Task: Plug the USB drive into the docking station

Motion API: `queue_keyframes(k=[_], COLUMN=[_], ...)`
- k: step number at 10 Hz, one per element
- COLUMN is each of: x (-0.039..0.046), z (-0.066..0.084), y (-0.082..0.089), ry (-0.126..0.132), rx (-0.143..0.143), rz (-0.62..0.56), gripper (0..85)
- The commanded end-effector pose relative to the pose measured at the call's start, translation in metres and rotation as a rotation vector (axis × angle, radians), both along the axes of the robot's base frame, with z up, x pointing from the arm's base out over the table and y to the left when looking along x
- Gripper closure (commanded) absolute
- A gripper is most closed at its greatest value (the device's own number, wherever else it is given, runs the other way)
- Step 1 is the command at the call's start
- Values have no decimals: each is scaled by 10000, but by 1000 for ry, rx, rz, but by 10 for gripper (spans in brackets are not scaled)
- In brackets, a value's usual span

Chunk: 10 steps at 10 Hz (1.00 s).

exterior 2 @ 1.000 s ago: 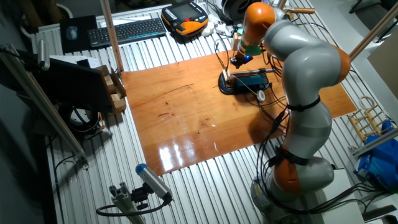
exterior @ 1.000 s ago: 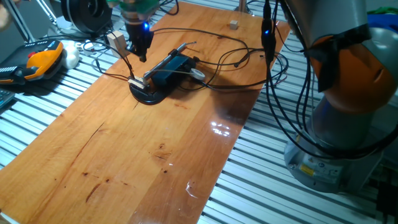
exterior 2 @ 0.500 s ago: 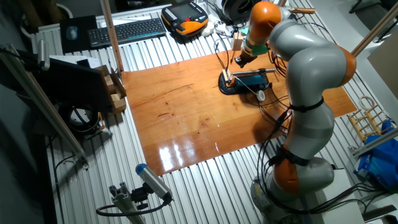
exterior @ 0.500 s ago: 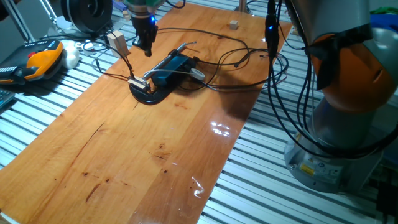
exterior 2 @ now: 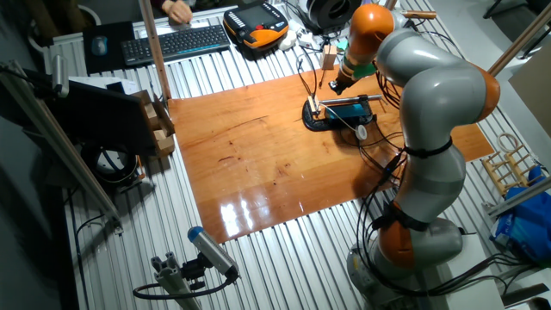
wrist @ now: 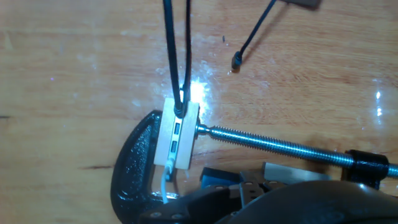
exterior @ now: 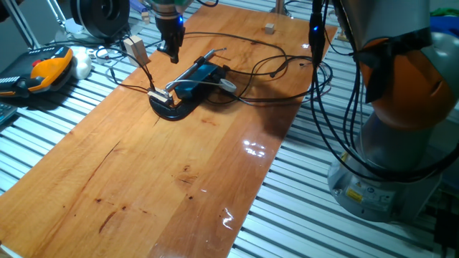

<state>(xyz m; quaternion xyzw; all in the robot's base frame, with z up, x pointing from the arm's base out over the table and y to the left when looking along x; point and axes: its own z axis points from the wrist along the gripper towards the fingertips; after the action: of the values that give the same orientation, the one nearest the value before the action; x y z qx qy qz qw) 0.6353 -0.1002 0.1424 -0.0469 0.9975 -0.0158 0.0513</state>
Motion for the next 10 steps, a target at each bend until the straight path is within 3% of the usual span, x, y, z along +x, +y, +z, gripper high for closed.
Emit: queue_keyframes(k=[1, 8, 10], x=[-12, -15, -15], z=[3, 4, 4], y=[-14, -12, -13], ry=[0, 7, 9], rx=[0, 19, 45], rz=[11, 15, 5], gripper=[850, 850, 850])
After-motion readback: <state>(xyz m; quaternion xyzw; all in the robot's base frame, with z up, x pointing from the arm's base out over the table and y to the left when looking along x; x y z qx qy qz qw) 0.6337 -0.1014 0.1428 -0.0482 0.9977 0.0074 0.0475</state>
